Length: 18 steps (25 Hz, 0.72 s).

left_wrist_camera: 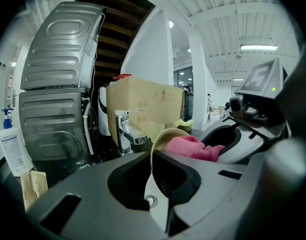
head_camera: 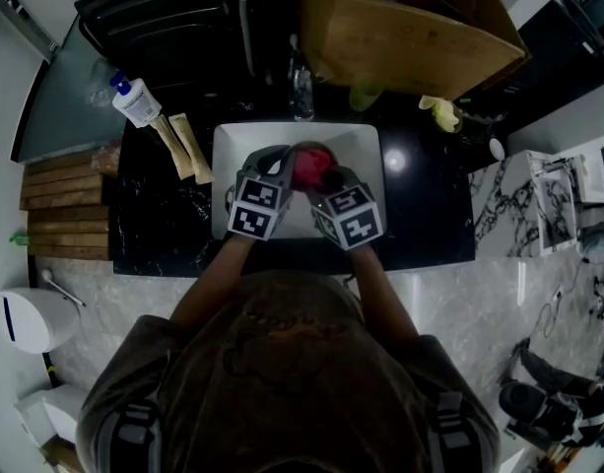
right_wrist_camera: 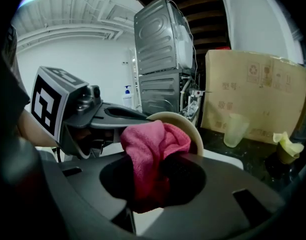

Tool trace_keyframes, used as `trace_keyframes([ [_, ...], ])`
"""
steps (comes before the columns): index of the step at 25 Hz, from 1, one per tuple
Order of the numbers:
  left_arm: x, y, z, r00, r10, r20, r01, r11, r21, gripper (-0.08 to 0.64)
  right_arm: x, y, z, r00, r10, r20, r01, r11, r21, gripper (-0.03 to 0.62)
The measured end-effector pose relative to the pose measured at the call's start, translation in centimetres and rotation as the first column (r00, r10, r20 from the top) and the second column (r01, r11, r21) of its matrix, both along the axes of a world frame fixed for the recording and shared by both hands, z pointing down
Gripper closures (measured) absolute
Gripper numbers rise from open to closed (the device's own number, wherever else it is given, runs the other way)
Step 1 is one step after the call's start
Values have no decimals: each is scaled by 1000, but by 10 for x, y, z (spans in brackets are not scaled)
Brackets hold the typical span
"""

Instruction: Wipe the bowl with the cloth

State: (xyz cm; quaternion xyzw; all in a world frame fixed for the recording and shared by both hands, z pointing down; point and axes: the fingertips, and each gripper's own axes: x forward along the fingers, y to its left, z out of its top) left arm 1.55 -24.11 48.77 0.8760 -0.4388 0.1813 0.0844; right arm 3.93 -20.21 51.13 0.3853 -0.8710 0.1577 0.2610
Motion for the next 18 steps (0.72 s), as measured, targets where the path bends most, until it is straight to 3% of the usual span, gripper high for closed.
trace_keyframes([
  [7,8,2,2,999,42,28,-42,999,-21,538,9,-12,-16,1000,16,-23,-15,998,53,483],
  [18,6,-2,-10,1000,19,18,-20,999,31,531,25,-28,-22,993,112,-47,-105,987,122,483],
])
